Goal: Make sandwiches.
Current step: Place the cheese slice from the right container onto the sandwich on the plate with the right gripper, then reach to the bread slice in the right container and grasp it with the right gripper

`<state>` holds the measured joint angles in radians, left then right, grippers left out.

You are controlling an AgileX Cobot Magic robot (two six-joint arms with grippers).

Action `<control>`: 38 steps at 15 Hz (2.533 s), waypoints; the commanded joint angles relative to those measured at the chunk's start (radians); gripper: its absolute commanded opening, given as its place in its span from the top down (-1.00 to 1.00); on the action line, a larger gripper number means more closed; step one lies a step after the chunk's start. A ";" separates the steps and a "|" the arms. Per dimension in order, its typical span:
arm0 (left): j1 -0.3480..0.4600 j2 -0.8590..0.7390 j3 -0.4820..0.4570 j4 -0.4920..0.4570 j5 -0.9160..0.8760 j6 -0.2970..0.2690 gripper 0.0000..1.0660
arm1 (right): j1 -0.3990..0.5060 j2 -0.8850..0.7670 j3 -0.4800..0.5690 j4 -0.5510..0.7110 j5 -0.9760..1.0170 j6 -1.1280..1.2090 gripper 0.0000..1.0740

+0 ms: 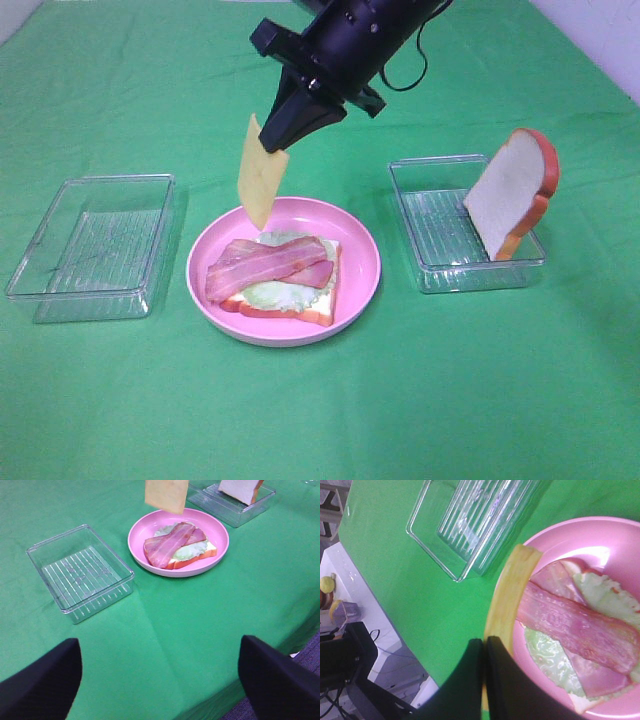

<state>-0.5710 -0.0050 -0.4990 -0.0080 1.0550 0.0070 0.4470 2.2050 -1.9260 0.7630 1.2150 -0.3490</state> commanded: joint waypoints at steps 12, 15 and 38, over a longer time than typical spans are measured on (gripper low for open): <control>0.003 -0.020 0.001 -0.010 -0.012 -0.007 -0.51 | 0.035 0.150 0.000 -0.277 -0.058 0.231 0.52; 0.003 -0.020 0.001 -0.010 -0.012 -0.007 -0.51 | 0.035 0.136 -0.001 -0.330 -0.062 0.255 -0.21; 0.003 -0.020 0.001 -0.010 -0.012 -0.007 -0.51 | -0.362 -0.183 0.163 -0.660 0.048 0.370 -0.42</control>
<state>-0.5710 -0.0050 -0.4990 -0.0080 1.0540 0.0070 0.0900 2.0190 -1.7730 0.0920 1.2210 0.0380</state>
